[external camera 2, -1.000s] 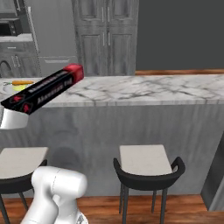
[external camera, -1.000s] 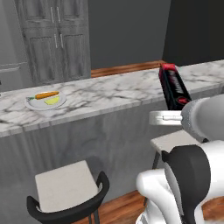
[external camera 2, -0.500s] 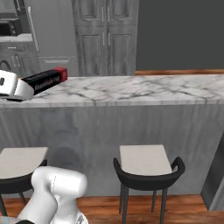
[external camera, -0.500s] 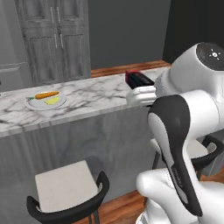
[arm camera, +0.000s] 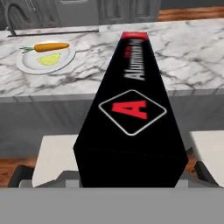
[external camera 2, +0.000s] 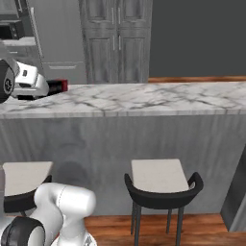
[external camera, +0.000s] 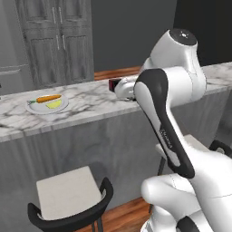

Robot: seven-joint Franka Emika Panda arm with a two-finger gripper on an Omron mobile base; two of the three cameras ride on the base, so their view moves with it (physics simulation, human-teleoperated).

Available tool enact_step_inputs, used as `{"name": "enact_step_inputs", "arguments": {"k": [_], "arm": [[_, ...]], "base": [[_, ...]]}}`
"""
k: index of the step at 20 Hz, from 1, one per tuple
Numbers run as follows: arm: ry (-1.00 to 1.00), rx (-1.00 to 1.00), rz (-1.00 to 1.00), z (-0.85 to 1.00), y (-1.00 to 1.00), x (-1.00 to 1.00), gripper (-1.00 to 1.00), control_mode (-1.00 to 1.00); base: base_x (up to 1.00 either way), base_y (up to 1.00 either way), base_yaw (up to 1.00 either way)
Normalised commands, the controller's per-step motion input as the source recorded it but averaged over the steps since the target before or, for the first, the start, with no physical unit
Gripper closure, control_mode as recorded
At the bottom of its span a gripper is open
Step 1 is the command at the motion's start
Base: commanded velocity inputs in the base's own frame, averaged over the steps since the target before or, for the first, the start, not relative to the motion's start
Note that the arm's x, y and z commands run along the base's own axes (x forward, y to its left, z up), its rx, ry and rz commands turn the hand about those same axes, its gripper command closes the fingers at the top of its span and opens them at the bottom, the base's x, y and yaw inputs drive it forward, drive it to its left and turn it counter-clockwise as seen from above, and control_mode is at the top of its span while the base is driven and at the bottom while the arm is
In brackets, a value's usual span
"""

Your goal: Retrieve the tupperware and aluminum foil from the cabinet and place them on the dining counter near the plate with lemon wedge and carrot to prepare for storing leftovers.

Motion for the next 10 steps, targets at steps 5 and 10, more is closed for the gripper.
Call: {"name": "enact_step_inputs", "arguments": {"k": [5,10], "arm": [[0.07,0.00,0.09,-0.27,0.16,0.74,1.00,-1.00],[0.06,0.00,0.10,-0.50,0.27,0.68,1.00,-1.00]], "base": [[0.00,0.00,0.00],[0.00,0.00,0.00]]}}
